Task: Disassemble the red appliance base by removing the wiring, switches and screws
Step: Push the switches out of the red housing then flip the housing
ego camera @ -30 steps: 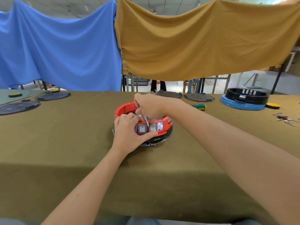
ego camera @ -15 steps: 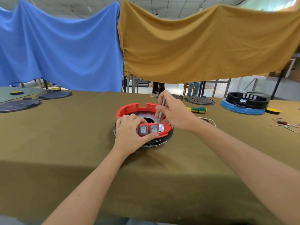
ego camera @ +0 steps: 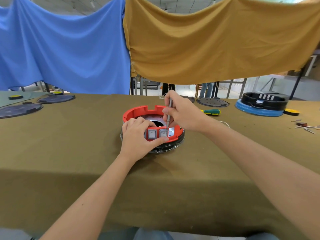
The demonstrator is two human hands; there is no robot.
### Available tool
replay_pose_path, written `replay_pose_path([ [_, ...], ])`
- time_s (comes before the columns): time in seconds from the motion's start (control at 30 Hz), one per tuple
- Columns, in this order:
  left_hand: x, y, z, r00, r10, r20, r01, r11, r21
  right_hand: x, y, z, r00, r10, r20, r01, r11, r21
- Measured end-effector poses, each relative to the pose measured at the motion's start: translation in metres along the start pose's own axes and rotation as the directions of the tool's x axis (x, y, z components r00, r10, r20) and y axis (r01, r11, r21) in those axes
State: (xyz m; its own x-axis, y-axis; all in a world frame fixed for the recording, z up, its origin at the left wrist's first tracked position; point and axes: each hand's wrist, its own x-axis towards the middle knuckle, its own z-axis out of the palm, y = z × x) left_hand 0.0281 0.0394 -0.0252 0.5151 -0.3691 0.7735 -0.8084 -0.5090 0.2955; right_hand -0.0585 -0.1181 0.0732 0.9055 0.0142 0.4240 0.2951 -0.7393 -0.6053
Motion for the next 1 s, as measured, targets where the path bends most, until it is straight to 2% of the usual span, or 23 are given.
replay_pose_path([
  [0.5,0.0,-0.002,0.002,1.0,-0.001,0.002,0.001,1.0,-0.006,0.002,0.0,-0.001,0.998,-0.043,0.042,0.046,0.996,-0.073],
  [0.73,0.0,-0.002,0.002,1.0,0.011,-0.014,-0.011,1.0,-0.001,-0.006,0.009,0.004,0.995,-0.044,-0.088,0.048,0.998,0.038],
  [0.83,0.001,-0.002,0.001,1.0,0.002,0.003,-0.002,1.0,-0.001,-0.004,0.006,0.007,0.994,-0.067,-0.085,0.067,0.998,-0.002],
  [1.0,0.001,-0.001,0.001,1.0,0.006,-0.01,-0.006,1.0,0.0,-0.003,0.006,0.001,0.999,-0.015,-0.044,0.017,0.999,0.044],
])
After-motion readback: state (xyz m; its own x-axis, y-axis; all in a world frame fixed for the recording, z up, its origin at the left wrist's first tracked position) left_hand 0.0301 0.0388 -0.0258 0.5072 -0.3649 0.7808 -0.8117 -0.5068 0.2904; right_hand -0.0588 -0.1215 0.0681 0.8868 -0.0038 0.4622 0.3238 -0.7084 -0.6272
